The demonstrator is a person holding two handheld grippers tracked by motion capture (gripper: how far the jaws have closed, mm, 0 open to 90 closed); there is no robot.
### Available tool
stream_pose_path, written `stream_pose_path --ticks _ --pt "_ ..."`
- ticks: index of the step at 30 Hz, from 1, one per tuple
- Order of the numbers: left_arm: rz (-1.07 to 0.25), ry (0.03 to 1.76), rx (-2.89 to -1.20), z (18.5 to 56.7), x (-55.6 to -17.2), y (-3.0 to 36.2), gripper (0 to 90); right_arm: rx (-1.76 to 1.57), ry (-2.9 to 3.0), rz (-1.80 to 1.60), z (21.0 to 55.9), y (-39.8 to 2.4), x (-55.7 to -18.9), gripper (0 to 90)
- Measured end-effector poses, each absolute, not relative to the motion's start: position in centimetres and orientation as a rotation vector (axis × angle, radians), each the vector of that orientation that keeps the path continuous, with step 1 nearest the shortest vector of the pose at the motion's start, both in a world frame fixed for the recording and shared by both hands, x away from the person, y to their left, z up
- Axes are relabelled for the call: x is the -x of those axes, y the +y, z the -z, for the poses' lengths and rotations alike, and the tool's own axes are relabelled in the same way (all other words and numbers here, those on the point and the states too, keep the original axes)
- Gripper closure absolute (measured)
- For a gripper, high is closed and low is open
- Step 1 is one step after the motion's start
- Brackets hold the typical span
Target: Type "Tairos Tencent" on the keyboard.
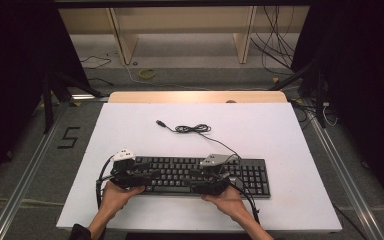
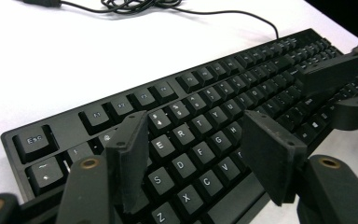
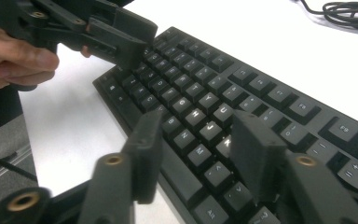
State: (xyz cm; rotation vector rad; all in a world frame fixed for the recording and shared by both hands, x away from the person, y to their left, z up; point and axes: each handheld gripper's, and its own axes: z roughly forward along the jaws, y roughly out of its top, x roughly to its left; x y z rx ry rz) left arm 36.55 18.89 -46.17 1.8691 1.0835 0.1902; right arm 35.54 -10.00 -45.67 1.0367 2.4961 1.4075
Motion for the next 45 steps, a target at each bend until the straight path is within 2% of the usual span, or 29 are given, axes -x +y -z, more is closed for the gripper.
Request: stream_pose_path --ticks 10,24,45 --pt "-0.192 1.032 -1.846 45.8 -35.8 18.6 36.2 -1.035 2.515 -1.368 46.3 -9.0 -36.1 74.3" --pt "-0.183 1.001 -1.814 45.8 -34.7 19.0 34.1 -1.008 2.56 -1.322 47.3 -7.1 -36.5 87.8" --pt "-0.187 0.971 -1.8 45.7 -33.5 19.0 29.9 -1.005 2.586 -1.278 48.0 -6.3 -36.6 90.0"
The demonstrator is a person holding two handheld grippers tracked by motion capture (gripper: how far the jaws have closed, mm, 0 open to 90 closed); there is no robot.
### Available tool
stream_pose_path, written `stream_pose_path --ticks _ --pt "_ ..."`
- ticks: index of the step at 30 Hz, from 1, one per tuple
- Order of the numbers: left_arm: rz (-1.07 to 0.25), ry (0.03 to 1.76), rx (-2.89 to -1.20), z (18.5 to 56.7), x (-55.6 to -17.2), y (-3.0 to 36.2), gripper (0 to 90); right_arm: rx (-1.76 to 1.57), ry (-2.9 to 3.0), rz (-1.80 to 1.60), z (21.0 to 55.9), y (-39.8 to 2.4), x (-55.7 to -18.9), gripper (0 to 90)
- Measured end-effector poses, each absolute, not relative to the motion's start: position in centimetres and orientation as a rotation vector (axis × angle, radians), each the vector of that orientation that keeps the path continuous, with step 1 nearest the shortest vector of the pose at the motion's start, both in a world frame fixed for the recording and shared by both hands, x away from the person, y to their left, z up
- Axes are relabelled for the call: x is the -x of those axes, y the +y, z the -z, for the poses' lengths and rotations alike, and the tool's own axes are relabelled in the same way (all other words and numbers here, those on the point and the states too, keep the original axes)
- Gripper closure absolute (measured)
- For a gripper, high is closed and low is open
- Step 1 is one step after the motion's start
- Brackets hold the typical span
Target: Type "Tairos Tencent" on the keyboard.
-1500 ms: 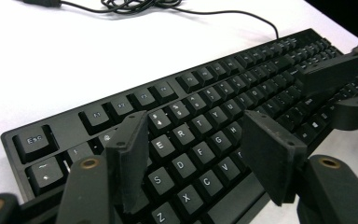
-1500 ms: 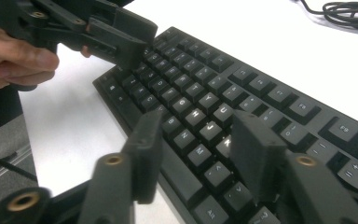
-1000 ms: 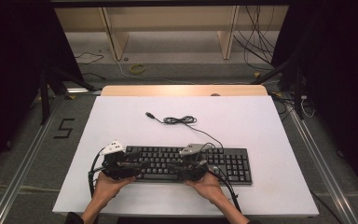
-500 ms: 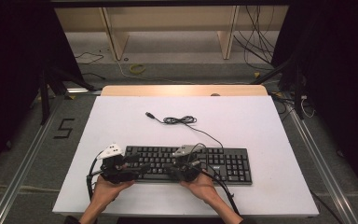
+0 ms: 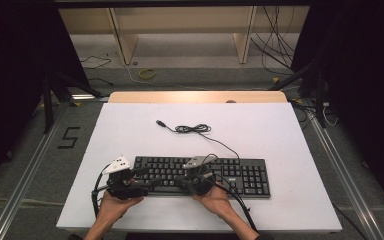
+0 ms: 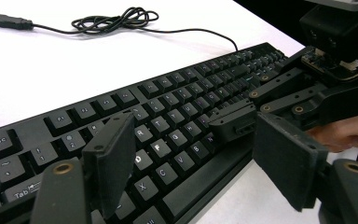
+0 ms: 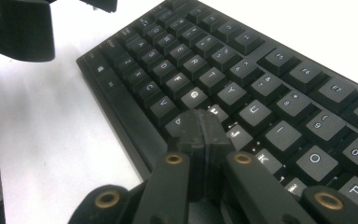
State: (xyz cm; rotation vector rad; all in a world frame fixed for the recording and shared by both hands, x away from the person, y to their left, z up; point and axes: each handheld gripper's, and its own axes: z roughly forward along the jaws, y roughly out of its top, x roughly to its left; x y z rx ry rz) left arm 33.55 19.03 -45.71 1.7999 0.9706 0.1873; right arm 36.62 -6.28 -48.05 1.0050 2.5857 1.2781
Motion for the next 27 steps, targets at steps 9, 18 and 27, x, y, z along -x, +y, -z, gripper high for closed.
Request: stream_pose_path --ticks 9,18,27 --pt "-0.183 0.97 -1.804 45.78 -33.5 19.02 29.9 -1.005 2.589 -1.263 48.27 -6.18 -36.69 90.0" --pt "-0.188 0.973 -1.809 45.86 -33.62 19.09 29.9 -1.001 2.595 -1.242 48.48 -6.03 -36.63 90.0" --pt "-0.189 0.978 -1.807 45.91 -33.7 19.17 29.9 -1.028 2.575 -1.295 47.78 -6.65 -36.51 89.8"
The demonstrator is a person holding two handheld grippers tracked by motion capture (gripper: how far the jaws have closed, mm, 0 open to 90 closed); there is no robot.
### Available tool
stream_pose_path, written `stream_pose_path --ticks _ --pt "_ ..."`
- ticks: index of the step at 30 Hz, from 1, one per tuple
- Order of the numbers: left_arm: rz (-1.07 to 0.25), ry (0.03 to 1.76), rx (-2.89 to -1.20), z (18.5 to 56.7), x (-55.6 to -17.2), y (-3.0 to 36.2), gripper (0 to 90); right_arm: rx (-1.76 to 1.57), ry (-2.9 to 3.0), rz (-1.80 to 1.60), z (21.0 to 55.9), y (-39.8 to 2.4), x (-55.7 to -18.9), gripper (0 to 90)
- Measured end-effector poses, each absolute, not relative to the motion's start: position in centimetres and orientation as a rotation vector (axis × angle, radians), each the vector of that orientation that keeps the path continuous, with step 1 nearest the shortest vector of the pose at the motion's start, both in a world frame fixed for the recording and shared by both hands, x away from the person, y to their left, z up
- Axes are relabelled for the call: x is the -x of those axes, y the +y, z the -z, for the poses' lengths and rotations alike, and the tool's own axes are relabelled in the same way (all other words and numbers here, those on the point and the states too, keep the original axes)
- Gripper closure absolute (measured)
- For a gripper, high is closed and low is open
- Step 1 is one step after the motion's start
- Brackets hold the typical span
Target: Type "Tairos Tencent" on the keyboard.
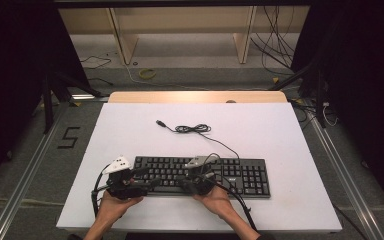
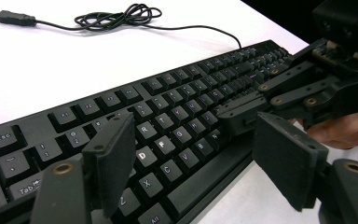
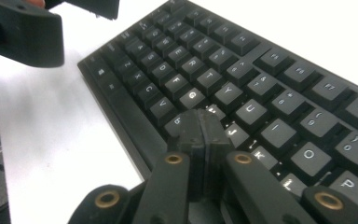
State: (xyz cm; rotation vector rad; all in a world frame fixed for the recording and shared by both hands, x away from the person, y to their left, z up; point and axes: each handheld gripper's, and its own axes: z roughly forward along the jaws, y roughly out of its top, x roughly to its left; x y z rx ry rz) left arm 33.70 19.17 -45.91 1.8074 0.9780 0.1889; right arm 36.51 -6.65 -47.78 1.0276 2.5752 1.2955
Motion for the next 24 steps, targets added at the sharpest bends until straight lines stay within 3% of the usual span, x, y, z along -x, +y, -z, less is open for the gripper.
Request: stream_pose_path --ticks 24 --pt "-0.198 0.981 -1.809 45.9 -33.9 19.0 30.1 -1.068 2.481 -1.424 46.2 -10.6 -36.1 72.5"
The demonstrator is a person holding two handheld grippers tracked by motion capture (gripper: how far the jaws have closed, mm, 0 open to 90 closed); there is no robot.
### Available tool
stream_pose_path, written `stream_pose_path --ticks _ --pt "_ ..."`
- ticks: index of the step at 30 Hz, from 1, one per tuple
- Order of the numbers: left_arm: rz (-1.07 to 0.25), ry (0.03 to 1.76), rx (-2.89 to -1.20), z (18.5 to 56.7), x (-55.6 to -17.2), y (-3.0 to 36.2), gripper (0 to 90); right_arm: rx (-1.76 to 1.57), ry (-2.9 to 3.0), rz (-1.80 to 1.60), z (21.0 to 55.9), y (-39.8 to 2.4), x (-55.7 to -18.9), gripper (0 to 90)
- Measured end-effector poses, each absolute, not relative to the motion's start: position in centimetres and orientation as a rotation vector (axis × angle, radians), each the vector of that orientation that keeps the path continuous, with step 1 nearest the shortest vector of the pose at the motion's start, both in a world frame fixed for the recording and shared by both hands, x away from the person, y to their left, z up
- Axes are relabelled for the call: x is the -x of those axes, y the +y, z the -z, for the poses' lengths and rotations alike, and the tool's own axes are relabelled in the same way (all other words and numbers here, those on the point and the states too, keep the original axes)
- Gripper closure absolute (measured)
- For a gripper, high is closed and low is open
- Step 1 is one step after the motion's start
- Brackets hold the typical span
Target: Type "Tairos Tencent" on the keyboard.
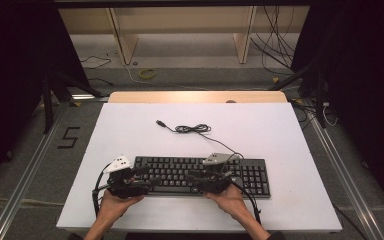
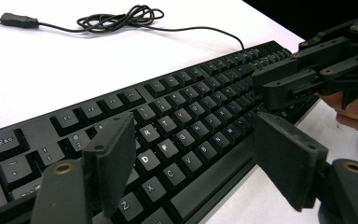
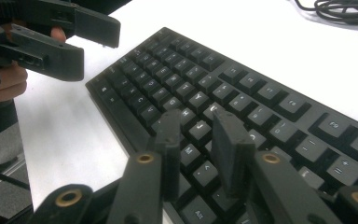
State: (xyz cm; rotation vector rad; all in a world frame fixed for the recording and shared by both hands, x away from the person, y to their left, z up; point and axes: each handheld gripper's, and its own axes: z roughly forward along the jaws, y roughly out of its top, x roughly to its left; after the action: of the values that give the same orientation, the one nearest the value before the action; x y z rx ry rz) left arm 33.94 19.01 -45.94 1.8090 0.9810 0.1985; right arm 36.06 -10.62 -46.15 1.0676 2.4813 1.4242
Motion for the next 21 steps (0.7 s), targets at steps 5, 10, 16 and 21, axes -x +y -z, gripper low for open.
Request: stream_pose_path --ticks 5,10,16,21 --pt "-0.199 0.979 -1.81 46.0 -34.0 19.0 30.1 -1.058 2.472 -1.447 45.9 -11.1 -36.0 67.3" --pt "-0.199 0.98 -1.812 46.0 -34.1 18.9 30.1 -1.061 2.47 -1.459 45.8 -11.4 -35.8 59.9" --pt "-0.201 0.98 -1.816 46.0 -34.2 18.8 30.3 -1.061 2.458 -1.473 45.5 -11.7 -35.6 53.2" --pt "-0.205 0.982 -1.819 46.0 -34.5 18.7 30.4 -1.058 2.438 -1.488 45.3 -12.2 -35.4 50.6"
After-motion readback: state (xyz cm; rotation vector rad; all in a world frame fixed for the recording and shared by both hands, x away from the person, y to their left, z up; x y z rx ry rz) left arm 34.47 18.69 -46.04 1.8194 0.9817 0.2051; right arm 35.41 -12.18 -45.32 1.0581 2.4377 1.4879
